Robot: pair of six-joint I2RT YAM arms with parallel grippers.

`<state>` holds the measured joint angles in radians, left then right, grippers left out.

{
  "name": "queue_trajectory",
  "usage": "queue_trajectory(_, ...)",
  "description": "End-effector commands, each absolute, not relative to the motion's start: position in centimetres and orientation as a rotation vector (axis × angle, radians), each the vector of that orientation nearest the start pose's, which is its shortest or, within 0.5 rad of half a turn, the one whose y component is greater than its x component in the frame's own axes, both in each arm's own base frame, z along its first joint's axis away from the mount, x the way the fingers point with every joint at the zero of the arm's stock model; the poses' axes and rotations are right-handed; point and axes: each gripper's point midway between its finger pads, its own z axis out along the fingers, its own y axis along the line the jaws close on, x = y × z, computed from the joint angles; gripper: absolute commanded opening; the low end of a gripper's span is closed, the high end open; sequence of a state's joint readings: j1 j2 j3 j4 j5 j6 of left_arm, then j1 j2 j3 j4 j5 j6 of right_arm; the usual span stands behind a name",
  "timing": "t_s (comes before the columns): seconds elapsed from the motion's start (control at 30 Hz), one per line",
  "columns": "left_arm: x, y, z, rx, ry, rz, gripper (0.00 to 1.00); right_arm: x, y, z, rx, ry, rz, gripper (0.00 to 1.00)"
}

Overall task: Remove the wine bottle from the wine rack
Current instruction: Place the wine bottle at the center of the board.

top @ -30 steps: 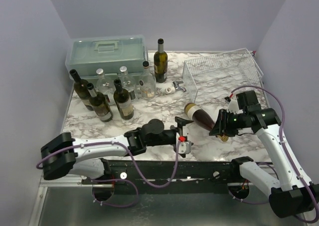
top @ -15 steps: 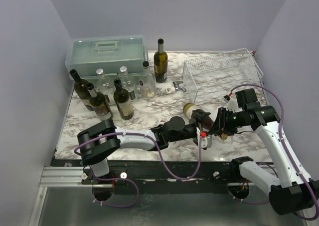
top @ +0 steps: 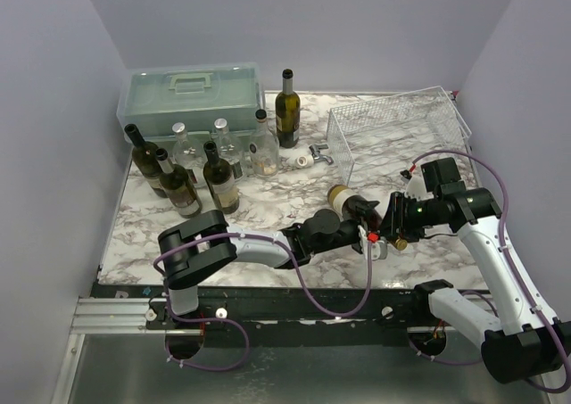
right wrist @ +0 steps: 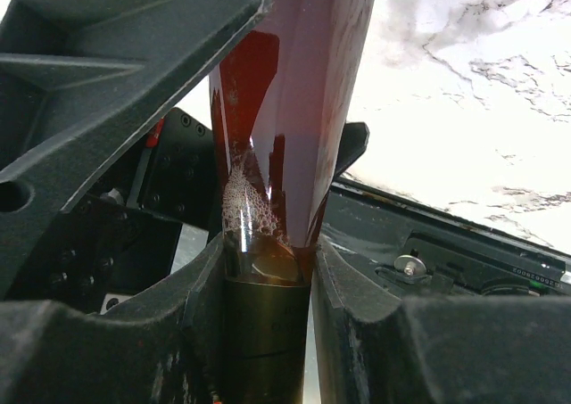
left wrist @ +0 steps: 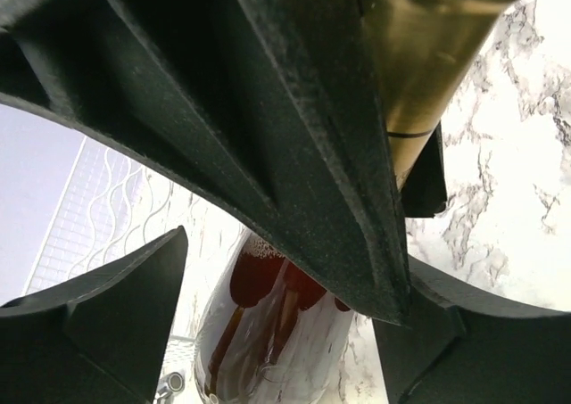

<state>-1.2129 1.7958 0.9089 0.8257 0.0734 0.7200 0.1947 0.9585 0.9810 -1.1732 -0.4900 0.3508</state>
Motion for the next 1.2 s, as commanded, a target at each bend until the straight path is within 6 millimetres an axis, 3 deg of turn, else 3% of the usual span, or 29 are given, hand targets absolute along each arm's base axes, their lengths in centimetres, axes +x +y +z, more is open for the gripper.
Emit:
queue_trajectory(0.0,20.5,-49.3,17.5,1.352,0.898,-0.415,0.76,17.7,15.2,24.3,-0.153,2.421,1.008,0.0)
queue_trajectory(0.13,20.7,-48.8,17.0,1.358,0.907,-0.408,0.73,17.8,15.2,24.3,-0.152,2.42,1.006,0.0)
queue_trajectory(0.33,20.9,-48.4,16.5,1.365,0.918,-0.422,0.59,17.7,15.2,24.2,-0.147,2.423,1.009,0.0)
queue_trajectory(0.37,20.8,-48.4,16.5,1.367,0.917,-0.428,0.53,17.7,15.2,24.3,-0.147,2.42,1.009,0.0)
queue_trajectory(0.4,20.8,-48.4,16.5,1.368,0.916,-0.434,0.39,17.8,15.2,24.3,-0.145,2.419,1.008,0.0)
queue_trajectory(0.5,20.8,-48.4,16.5,1.365,0.92,-0.444,0.12,17.7,15.2,24.3,-0.143,2.417,1.011,0.0)
queue_trajectory(0.6,20.4,-48.3,16.8,1.367,0.911,-0.463,0.0,17.6,15.2,24.1,-0.143,2.419,1.012,0.02)
queue_trajectory(0.87,20.1,-47.6,18.0,1.345,0.893,-0.484,0.0,17.7,15.3,24.1,-0.122,2.411,1.016,0.52)
queue_trajectory(1.03,20.3,-47.0,18.6,1.315,0.896,-0.492,0.0,17.9,15.3,24.8,-0.123,2.388,1.015,0.69)
queue_trajectory(1.17,20.3,-46.5,18.7,1.3,0.904,-0.505,0.0,18.0,15.3,25.7,-0.143,2.357,1.011,0.71)
